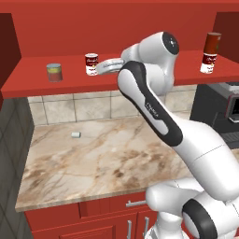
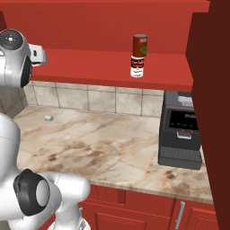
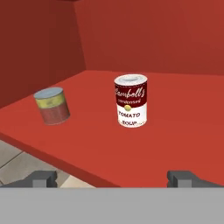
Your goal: Stack two cans on top of the other two cans in the cabinet.
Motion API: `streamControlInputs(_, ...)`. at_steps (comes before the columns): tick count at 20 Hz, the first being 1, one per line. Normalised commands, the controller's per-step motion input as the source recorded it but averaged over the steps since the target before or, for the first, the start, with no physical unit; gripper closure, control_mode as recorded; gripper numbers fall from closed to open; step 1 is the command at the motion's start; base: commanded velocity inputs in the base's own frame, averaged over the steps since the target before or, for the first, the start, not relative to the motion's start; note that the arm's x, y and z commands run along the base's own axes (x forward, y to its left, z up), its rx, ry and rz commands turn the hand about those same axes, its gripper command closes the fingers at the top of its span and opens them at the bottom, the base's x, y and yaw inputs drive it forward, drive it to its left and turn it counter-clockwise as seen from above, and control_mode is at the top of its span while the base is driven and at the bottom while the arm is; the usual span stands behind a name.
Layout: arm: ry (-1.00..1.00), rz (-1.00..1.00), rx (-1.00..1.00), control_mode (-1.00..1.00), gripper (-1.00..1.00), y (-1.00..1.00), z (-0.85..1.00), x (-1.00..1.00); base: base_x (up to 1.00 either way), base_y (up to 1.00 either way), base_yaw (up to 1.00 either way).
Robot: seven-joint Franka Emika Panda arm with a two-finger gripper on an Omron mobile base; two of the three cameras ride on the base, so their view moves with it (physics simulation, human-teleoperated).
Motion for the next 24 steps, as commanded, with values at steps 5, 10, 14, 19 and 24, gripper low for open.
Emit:
streamControlInputs(5,0.00,0.02,0.00,-1.00,-1.00,0.17,-0.14,0.22,0.00,0.00,0.00)
streamControlInputs(10,0.00,0.02,0.00,-1.00,-1.00,0.09,-0.12,0.25,0.00,0.00,0.00)
streamControlInputs(14,0.00,0.00,0.00,-1.00,-1.00,0.04,-0.04,0.22,0.00,0.00,0.00)
streamControlInputs(19,0.00,0.00,0.00,-1.00,-1.00,0.04,0.00,0.21,0.00,0.00,0.00)
streamControlInputs(24,0.00,0.00,0.00,-1.00,-1.00,0.11,0.00,0.22,0.00,0.00,0.00)
